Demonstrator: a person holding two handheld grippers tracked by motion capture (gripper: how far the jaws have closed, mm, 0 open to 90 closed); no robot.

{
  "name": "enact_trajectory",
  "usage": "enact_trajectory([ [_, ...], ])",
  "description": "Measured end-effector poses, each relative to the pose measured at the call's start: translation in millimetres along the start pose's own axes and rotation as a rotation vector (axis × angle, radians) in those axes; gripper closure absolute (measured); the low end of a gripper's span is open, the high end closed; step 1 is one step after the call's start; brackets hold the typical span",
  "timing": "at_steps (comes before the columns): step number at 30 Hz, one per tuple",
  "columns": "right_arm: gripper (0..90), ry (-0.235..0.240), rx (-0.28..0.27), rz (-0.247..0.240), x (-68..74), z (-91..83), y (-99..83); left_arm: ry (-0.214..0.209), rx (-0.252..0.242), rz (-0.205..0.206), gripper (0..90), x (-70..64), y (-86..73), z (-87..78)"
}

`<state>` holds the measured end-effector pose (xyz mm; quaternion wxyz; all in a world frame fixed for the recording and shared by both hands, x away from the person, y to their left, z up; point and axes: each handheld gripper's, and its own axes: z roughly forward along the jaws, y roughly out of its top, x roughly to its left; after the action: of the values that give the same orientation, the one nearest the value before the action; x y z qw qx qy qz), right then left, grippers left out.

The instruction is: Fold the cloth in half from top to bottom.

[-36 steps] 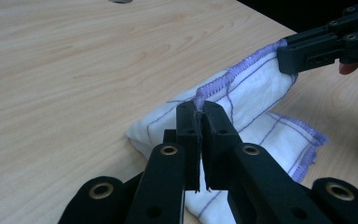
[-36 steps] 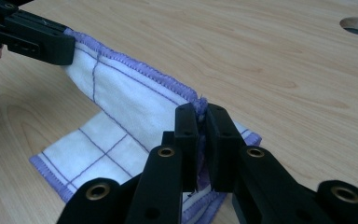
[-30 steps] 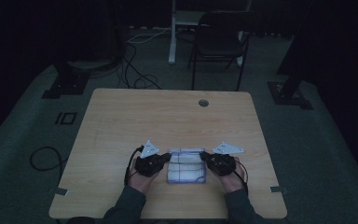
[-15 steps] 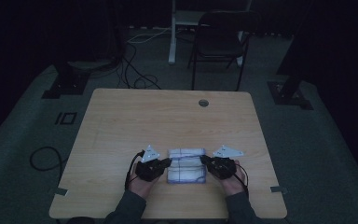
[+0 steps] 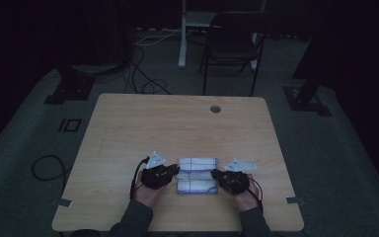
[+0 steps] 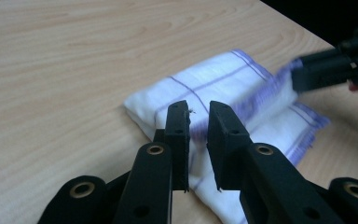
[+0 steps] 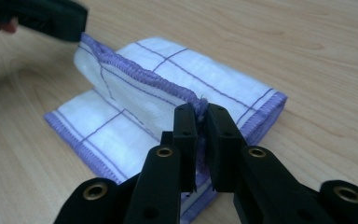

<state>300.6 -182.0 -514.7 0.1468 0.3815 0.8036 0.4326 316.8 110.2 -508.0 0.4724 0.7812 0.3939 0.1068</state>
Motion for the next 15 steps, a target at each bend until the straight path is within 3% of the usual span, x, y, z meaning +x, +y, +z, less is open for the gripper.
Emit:
enact_trajectory([
  [4,74.4,0.026,-0.006,-0.008,0.4,-3.0,-2.4,0.004,0.010,0.002,78.7,0.4,2.8,9.1],
  [7,64.8,0.031,-0.044,0.007,-1.0,-9.2,-2.5,0.005,0.028,0.015,78.6,-1.5,1.2,14.7],
  [11,60.3,0.014,-0.096,0.031,-6.2,-16.7,-1.7,0.009,0.058,0.031,78.3,-5.5,-6.4,18.6],
  [15,58.9,-0.017,-0.103,0.066,-14.9,-18.8,-2.8,0.010,0.080,0.051,76.9,-11.3,-17.0,18.1],
])
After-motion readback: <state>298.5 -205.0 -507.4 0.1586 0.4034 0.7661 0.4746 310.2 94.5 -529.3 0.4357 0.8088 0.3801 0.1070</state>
